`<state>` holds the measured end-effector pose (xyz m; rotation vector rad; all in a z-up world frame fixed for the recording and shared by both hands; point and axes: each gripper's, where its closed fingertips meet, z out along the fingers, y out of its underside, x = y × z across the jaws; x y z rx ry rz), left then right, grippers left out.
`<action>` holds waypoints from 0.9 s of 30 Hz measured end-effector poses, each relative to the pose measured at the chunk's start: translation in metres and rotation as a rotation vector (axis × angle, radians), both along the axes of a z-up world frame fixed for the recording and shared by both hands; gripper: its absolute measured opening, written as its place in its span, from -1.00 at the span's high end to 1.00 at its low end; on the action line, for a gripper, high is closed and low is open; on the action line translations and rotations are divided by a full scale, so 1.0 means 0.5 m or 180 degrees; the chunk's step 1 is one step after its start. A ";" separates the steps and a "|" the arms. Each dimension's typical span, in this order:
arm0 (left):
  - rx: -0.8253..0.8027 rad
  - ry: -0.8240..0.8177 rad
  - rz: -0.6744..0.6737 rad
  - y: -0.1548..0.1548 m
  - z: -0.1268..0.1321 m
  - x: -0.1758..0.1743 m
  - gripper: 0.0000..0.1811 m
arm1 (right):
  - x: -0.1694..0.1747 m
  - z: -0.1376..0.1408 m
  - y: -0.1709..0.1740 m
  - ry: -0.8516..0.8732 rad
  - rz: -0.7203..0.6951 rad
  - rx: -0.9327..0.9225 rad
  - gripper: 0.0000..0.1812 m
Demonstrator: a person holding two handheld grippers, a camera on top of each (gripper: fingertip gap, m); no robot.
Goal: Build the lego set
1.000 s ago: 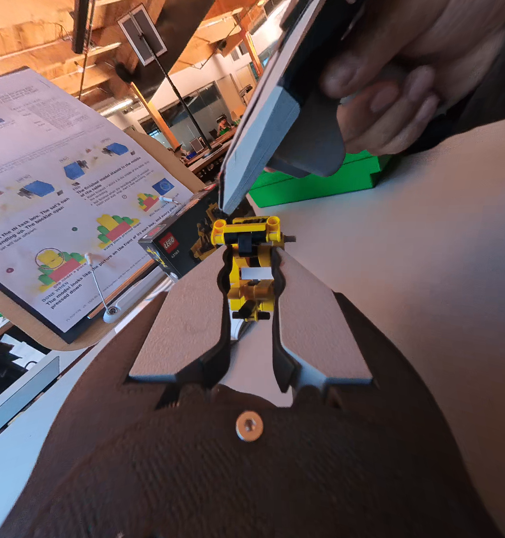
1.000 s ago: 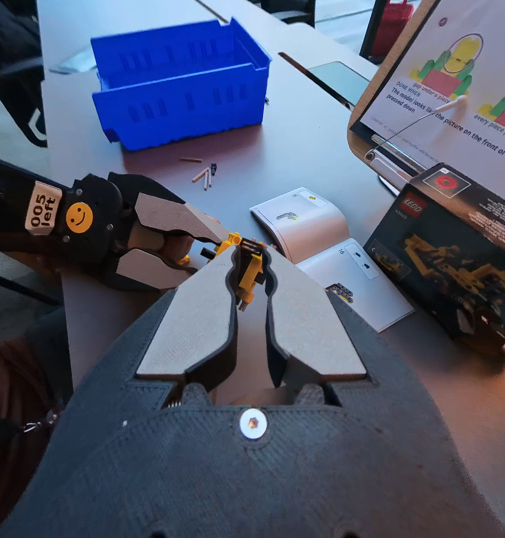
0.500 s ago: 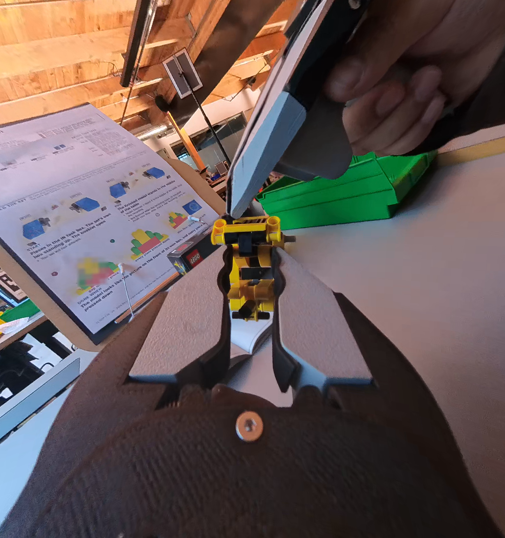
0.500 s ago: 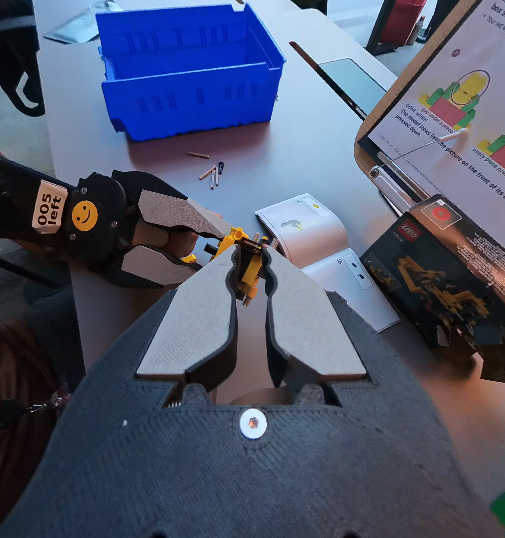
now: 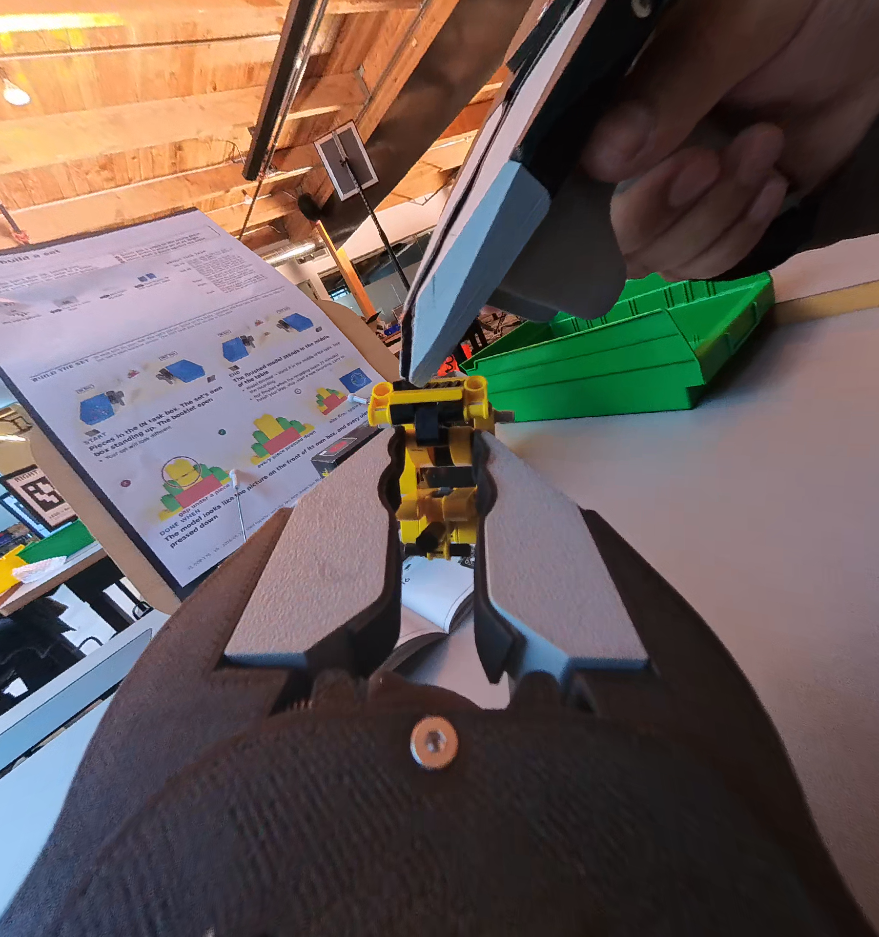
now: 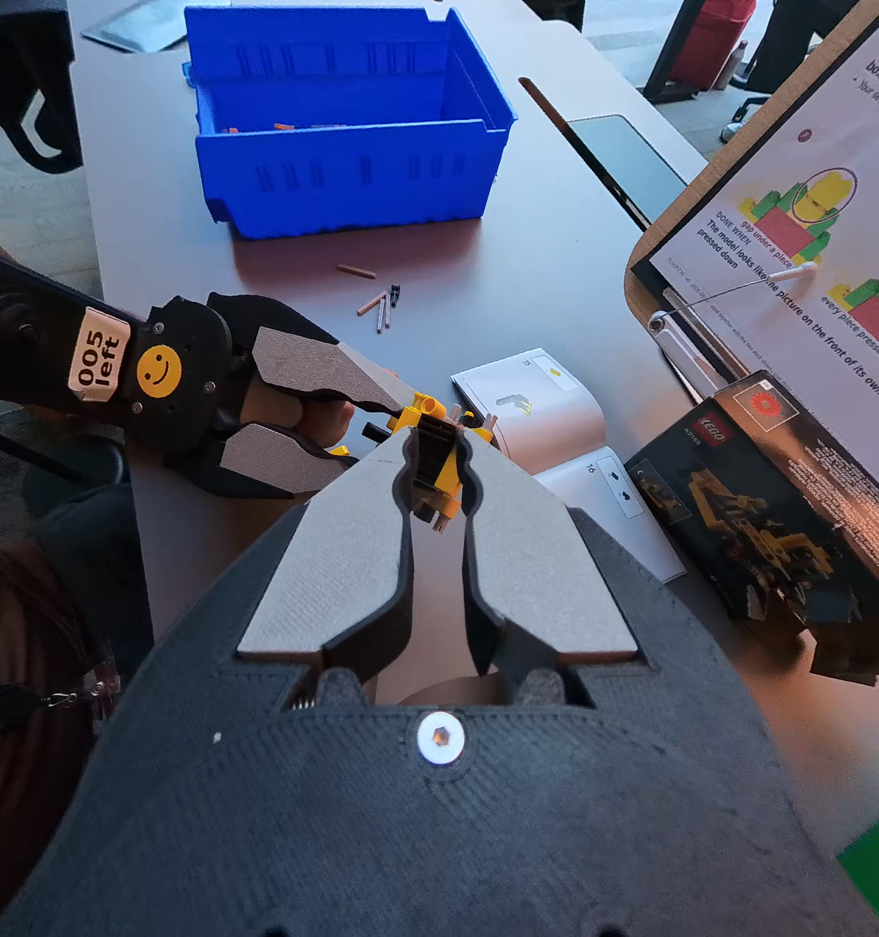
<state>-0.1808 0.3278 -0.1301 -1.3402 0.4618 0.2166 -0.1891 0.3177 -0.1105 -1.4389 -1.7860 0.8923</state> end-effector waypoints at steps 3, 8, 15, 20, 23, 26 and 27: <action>0.0006 -0.0005 -0.0005 0.000 0.001 0.000 0.74 | 0.000 0.002 0.001 0.0007 -0.0004 0.0005 0.87; 0.0023 0.0004 0.0000 -0.001 0.002 0.000 0.74 | 0.000 0.004 0.001 0.0017 0.0006 0.0012 0.86; 0.0070 -0.0042 -0.0052 -0.006 0.009 0.003 0.74 | 0.005 0.022 0.007 0.0157 -0.0015 -0.0002 0.82; 0.0134 -0.0175 -0.0454 -0.026 0.021 0.030 0.74 | 0.022 0.040 0.039 0.0419 -0.0126 -0.0502 0.78; 0.0149 -0.0163 -0.0637 -0.035 0.020 0.043 0.74 | 0.041 0.019 0.019 0.0287 0.0108 -0.1272 0.69; 0.0141 -0.0128 -0.0739 -0.038 0.016 0.051 0.74 | 0.050 0.008 0.000 0.0185 0.0243 -0.1752 0.67; 0.0144 -0.0115 -0.0746 -0.038 0.015 0.053 0.74 | 0.052 0.006 -0.003 0.0160 0.0260 -0.1844 0.67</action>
